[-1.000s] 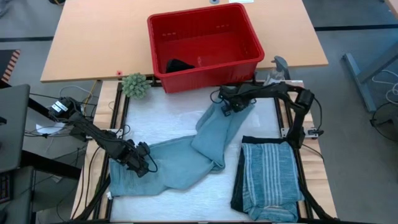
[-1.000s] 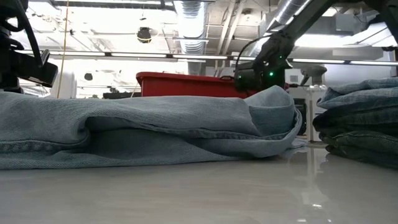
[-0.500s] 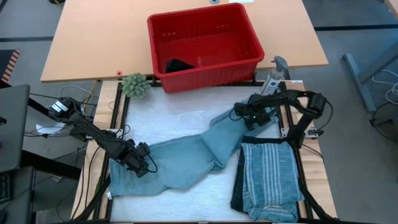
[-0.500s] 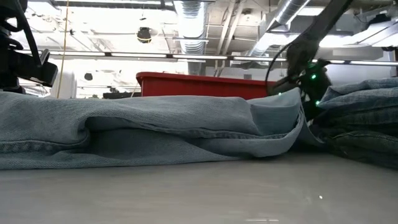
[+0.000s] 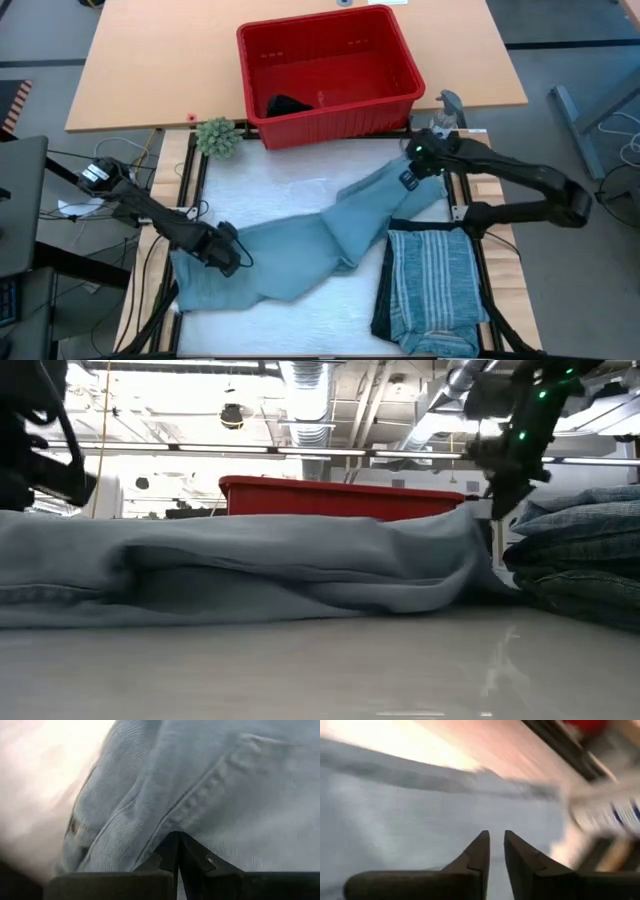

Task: Fold Laundry from Bin
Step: Fold the light blue denim pants

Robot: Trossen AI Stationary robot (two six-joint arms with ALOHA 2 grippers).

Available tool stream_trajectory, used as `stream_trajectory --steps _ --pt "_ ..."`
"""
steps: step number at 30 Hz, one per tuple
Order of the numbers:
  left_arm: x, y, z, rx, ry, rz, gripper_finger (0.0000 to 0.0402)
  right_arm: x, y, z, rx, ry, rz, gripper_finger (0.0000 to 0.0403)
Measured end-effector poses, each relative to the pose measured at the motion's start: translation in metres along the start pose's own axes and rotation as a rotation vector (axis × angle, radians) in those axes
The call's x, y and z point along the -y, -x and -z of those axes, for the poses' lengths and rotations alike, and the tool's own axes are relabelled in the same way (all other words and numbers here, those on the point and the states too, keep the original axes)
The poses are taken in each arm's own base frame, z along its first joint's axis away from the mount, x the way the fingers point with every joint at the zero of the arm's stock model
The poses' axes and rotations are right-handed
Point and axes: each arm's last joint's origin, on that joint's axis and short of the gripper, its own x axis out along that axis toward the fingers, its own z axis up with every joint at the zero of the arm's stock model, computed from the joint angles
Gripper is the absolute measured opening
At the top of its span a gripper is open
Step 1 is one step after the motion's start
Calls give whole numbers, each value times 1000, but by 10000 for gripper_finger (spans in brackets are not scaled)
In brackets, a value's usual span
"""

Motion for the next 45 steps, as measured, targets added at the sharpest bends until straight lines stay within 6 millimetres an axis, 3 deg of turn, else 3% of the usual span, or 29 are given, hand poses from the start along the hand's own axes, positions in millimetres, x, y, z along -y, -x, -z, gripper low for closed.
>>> stream_trajectory --steps 5,8,11,15,20,29,35,45 --pt "-10 0 -6 -35 85 -62 2 -5 7 -4 67 281 -231 120" --pt "-11 0 -10 -48 88 -62 2 -12 3 -12 77 437 -247 156" --pt "-12 -1 -12 -65 95 -61 2 -9 -9 -25 42 425 -133 192" --pt "-12 -1 -12 -67 101 -58 2 3 -38 -32 -94 340 -75 217" --pt "-11 -1 -13 -58 91 -54 2 10 -63 -35 -154 523 -135 221" --pt "-9 -1 -14 -41 94 -32 2 7 -70 -43 -52 840 -182 221" --pt "-9 -1 -14 -39 97 -29 2 4 -74 -49 27 904 -225 215" --pt "-8 -1 -14 -39 82 -26 2 -7 -105 -53 -139 932 -323 210"
